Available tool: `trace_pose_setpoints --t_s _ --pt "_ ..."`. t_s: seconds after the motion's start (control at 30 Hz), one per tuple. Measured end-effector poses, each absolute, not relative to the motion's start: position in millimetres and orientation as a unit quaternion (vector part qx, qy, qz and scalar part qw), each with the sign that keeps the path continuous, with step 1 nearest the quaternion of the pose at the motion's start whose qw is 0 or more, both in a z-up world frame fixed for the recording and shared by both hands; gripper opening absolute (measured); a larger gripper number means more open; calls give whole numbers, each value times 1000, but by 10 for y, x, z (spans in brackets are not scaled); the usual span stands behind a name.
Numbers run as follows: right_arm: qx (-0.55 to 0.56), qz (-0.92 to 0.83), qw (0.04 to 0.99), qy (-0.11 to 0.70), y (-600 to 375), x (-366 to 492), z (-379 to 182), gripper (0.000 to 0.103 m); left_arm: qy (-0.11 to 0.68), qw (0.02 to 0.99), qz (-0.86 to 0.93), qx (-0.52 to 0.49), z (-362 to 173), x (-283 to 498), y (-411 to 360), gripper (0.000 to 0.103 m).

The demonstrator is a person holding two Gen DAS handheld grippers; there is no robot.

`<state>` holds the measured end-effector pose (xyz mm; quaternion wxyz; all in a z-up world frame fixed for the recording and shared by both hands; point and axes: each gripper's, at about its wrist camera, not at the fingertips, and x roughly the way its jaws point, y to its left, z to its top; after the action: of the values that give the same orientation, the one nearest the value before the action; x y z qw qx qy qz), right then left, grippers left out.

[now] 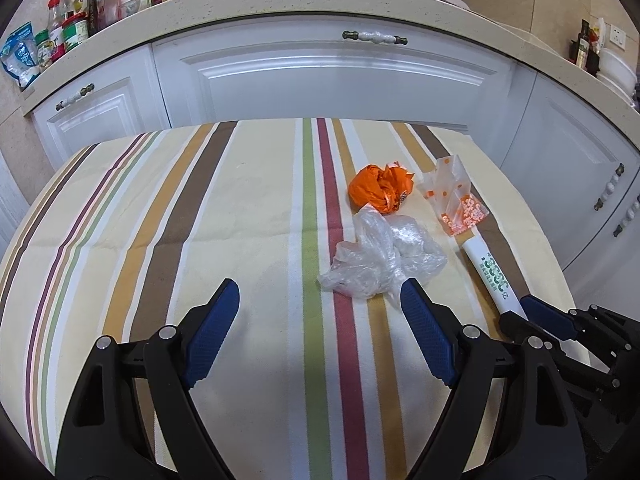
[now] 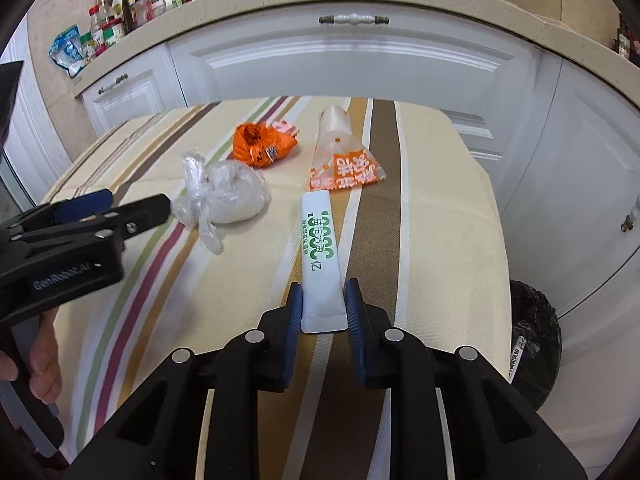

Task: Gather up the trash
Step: 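Grasp the white green-printed tube with the right tool, then grasp the clear plastic bag with the left tool while the right tool holds the tube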

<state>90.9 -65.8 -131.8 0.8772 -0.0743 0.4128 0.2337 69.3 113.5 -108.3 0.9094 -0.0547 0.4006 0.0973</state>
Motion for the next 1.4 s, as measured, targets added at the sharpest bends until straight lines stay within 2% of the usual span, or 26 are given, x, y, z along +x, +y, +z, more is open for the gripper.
trace_pose_setpoints --t_s 0.37,0.43,0.5,0.53,0.6,0.63,0.67,0.7,1.4 --pt "-58 219 891 394 -800 870 -1233 23 403 911 70 -56 -1167 929 1011 81" --pt "-56 217 892 393 -830 876 -1234 23 409 908 67 -68 -1190 968 1038 78" --pt "-55 215 892 393 -855 884 -1233 23 410 907 64 -75 -1192 976 1064 60" --pt "-55 214 893 393 -860 886 -1233 23 411 906 61 -77 -1193 981 1074 56" --pt "-53 213 893 393 -873 896 -1236 23 414 905 54 -79 -1210 985 1088 34" --pt "-52 213 893 393 -875 895 -1240 23 417 904 48 -81 -1225 988 1091 31" --pt "-51 213 893 393 -877 898 -1246 23 420 903 44 -82 -1242 987 1091 23" --pt "-51 213 893 393 -879 899 -1251 23 421 902 41 -82 -1255 984 1087 12" --pt "-38 191 912 362 -996 767 -1104 23 379 921 65 -64 -928 519 1052 9"
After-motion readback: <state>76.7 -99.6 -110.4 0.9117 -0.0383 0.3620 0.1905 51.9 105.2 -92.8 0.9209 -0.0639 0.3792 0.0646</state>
